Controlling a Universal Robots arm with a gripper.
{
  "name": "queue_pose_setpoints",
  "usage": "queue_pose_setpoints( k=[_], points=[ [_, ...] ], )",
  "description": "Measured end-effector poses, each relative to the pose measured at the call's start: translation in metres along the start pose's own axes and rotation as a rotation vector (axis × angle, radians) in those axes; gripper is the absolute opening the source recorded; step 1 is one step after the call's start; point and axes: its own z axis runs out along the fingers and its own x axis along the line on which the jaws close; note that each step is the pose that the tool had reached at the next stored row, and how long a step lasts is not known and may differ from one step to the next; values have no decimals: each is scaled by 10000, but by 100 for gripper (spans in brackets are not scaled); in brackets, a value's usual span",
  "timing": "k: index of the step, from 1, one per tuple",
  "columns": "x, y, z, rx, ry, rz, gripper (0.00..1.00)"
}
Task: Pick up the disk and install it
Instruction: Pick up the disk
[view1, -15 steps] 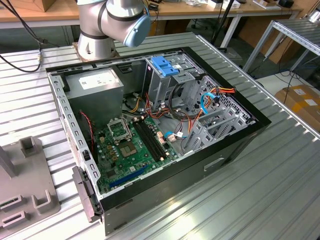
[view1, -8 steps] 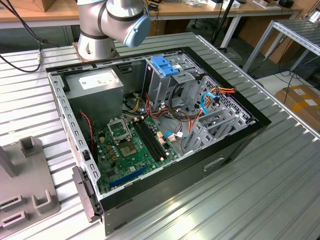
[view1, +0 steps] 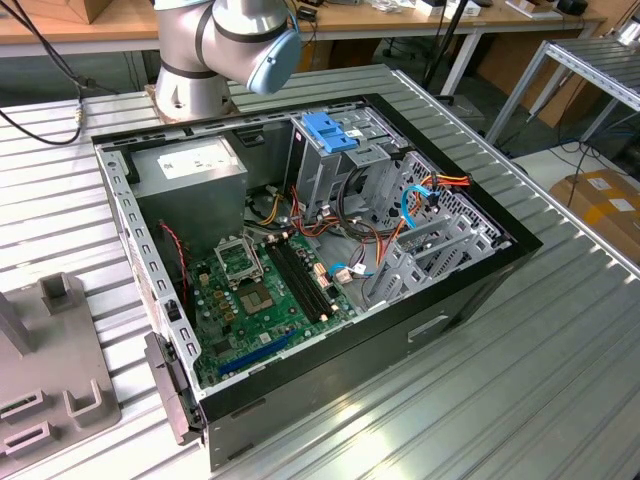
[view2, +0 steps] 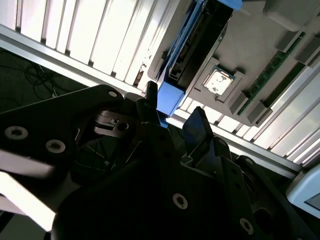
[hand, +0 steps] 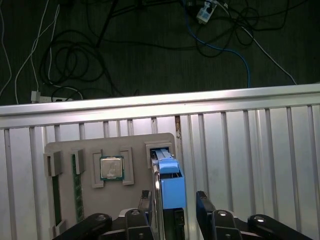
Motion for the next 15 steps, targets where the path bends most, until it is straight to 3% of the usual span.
queue_pose_setpoints(
  k=[15],
  points=[
    [2,0,5,1,-1,-1,48]
  ],
)
